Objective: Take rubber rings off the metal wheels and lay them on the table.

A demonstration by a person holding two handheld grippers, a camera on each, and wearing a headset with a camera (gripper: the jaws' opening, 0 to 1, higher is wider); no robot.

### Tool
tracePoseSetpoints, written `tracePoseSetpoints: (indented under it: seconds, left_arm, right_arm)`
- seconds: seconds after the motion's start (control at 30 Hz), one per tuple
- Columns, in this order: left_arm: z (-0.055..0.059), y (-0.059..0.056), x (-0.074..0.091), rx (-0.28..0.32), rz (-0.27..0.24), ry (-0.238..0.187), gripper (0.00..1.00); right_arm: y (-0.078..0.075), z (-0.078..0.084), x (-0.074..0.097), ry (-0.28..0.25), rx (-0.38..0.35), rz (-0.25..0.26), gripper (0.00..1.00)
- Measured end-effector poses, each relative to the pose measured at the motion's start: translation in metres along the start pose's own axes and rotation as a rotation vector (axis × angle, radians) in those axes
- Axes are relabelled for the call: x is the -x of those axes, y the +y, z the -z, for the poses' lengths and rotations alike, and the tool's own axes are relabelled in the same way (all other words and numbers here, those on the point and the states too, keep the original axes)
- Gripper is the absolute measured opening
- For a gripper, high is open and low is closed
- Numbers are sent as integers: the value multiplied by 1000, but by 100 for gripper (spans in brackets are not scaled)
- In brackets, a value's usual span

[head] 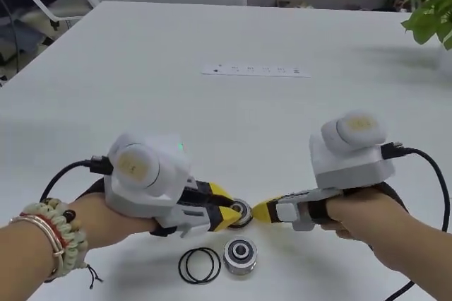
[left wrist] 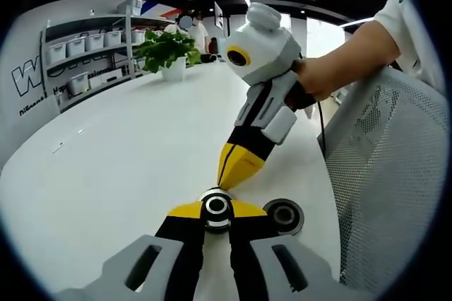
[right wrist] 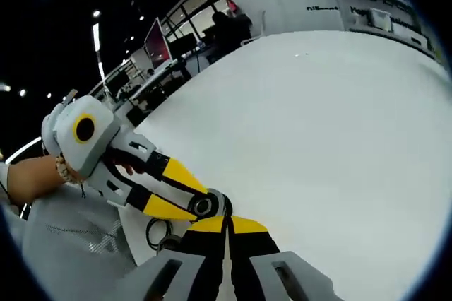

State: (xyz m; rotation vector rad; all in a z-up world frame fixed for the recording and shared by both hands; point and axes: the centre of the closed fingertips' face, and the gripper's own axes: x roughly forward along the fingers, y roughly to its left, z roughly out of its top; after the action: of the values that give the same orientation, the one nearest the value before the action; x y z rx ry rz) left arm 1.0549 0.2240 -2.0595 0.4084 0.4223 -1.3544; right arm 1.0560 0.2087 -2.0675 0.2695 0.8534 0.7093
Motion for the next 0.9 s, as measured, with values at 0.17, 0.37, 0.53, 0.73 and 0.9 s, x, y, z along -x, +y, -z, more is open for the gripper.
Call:
tracePoseSetpoints:
  seconds: [0.17,0.37,0.53,0.73,0.9]
  left_arm:
    - [-1,-1,0,-6,4,-7,7]
    - [0,-2,0,-9,8,-18,7]
    - [-1,-2,0,-10,9,-19,7]
    - [-1,-3,0,-9,10,-23,8]
    - [-1,-3,0,-10,11,-29,8]
  right_arm:
    - [2,3,0,10,3,-4,0]
    - [7,2,1,10,-12,-16,0]
    - [10,2,1,15,-9,-19,0]
    - [12,0,2,16,-3,-23,0]
    - [15,0,2,20,16,-15,0]
